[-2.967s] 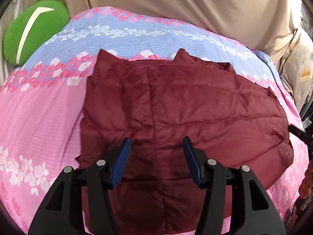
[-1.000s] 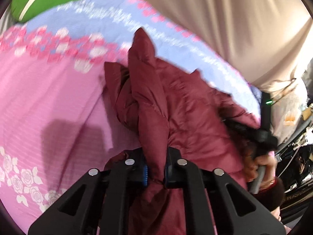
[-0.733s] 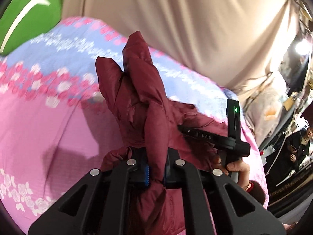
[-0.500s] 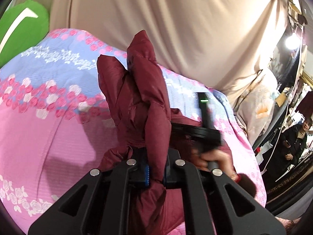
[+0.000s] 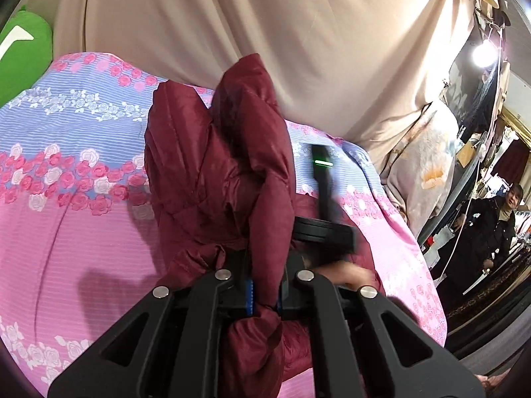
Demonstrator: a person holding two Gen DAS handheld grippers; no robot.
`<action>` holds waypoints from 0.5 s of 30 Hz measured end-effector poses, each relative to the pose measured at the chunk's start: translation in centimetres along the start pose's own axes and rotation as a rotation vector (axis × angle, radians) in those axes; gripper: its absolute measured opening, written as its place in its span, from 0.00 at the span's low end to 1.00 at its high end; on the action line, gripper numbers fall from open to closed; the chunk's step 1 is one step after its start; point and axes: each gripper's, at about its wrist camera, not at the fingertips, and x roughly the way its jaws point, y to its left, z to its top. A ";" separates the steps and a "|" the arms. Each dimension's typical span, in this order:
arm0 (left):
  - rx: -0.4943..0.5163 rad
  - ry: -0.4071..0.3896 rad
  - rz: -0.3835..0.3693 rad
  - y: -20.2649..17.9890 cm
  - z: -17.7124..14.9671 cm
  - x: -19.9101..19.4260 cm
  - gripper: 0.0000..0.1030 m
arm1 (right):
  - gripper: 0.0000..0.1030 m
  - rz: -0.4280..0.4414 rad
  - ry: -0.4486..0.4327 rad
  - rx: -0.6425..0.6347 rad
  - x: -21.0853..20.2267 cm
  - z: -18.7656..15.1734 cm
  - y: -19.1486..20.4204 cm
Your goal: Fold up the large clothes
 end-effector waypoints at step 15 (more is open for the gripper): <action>0.036 -0.019 -0.001 -2.3 0.2 -0.7 0.07 | 0.17 -0.031 0.025 0.041 -1.8 -3.3 -7.4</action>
